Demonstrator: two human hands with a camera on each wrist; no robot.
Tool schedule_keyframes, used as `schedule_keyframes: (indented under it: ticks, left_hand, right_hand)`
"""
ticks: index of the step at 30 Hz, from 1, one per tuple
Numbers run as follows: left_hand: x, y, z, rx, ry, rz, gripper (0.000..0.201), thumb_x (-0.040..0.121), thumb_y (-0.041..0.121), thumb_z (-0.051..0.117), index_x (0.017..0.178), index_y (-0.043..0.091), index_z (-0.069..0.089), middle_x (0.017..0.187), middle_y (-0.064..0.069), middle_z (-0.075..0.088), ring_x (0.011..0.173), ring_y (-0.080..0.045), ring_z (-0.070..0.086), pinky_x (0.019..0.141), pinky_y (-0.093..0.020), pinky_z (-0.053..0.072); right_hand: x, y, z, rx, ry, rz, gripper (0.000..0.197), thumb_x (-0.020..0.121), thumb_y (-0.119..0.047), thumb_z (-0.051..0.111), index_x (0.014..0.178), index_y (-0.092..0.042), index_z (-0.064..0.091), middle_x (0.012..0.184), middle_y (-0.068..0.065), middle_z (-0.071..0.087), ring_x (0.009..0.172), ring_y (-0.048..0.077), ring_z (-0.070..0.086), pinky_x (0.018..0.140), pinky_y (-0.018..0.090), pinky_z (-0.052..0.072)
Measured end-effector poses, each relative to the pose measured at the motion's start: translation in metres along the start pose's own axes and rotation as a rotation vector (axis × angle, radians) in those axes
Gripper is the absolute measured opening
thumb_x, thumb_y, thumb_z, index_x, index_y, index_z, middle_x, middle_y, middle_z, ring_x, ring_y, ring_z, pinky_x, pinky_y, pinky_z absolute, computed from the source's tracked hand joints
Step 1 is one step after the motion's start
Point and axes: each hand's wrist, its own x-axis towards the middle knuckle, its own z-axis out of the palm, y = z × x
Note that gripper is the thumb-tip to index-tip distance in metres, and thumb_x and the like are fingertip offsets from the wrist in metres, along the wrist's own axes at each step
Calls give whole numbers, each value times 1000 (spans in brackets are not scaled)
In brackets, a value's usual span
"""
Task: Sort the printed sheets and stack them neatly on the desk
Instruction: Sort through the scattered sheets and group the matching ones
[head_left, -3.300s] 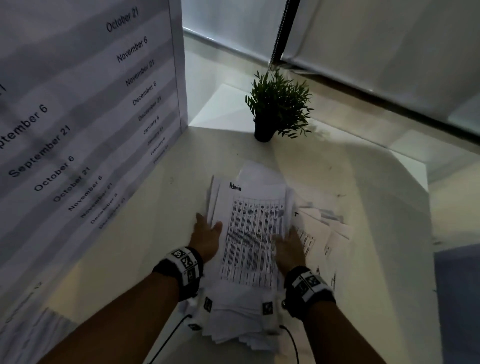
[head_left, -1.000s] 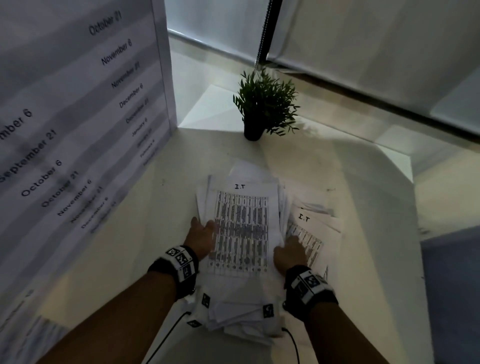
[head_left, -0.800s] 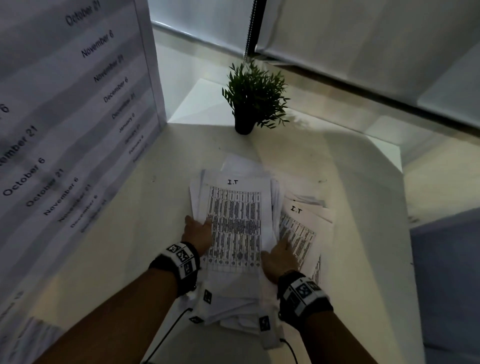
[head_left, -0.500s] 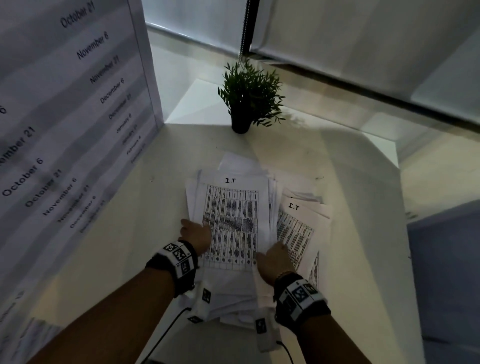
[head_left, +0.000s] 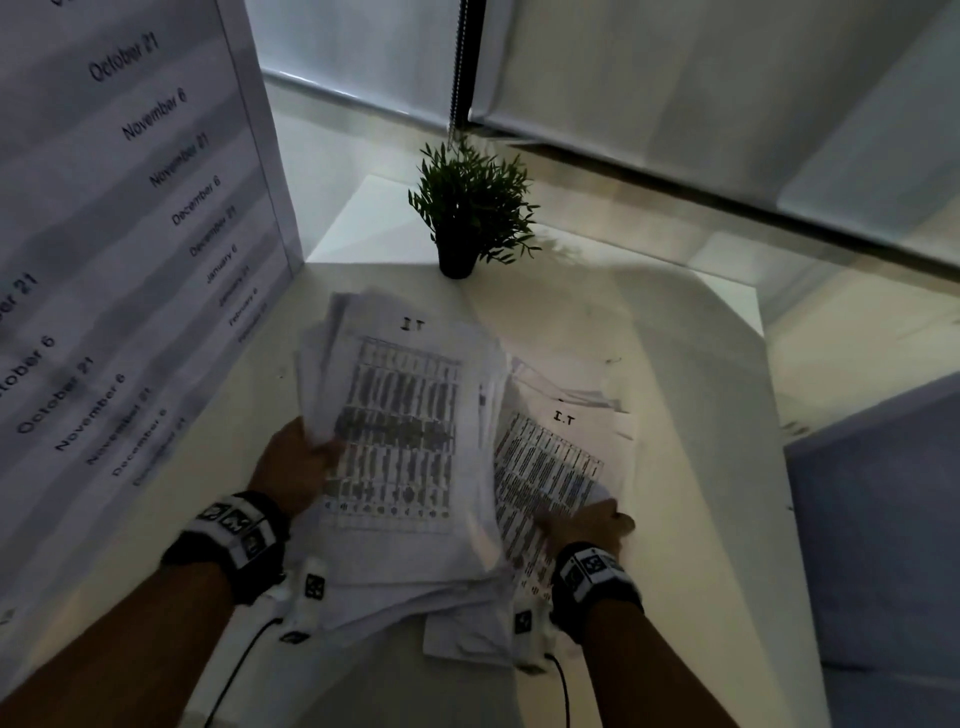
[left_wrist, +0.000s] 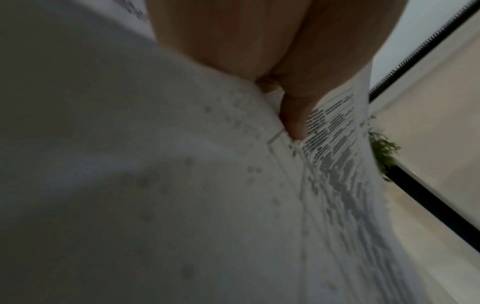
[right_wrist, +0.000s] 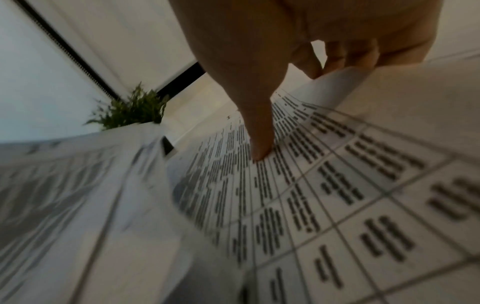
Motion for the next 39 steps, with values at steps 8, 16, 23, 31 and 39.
schedule_keyframes:
  ticks: [8, 16, 23, 31, 39]
  left_hand:
    - [7, -13, -28, -72, 45, -12, 35, 87, 14, 69, 122, 10, 62, 111, -13, 70, 101, -31, 67, 95, -54, 51]
    - [7, -16, -8, -92, -47, -16, 38, 83, 23, 73, 119, 13, 64, 110, -11, 72, 100, -30, 69, 93, -55, 52]
    - [8, -10, 1, -92, -76, -20, 33, 87, 16, 69, 120, 12, 63, 111, -11, 71, 100, -29, 68, 94, -51, 52]
    - [14, -20, 7, 20, -63, -65, 33, 87, 14, 68, 120, 8, 63, 110, -14, 69, 101, -32, 66, 96, -52, 50]
    - [5, -13, 20, 53, -128, -101, 32, 92, 19, 62, 123, 15, 55, 118, -5, 62, 104, -24, 59, 98, -39, 47]
  right_hand:
    - [20, 17, -38, 123, 41, -59, 21, 81, -22, 70, 80, -1, 65, 84, 16, 69, 63, 25, 61, 62, 32, 56]
    - [24, 34, -34, 51, 99, -86, 51, 72, -29, 72, 114, -10, 50, 101, 17, 64, 79, 31, 61, 68, 35, 53]
    - [16, 34, -65, 41, 194, -208, 11, 83, -17, 65, 81, -9, 57, 89, 17, 67, 68, 25, 55, 64, 28, 46]
    - [-24, -7, -142, 90, 454, -572, 20, 93, -18, 59, 77, -6, 52, 77, 21, 60, 79, 40, 62, 65, 29, 31]
    - [-47, -69, -180, 462, 438, -740, 21, 83, -19, 72, 91, -1, 66, 79, 14, 61, 75, 17, 55, 65, 29, 34]
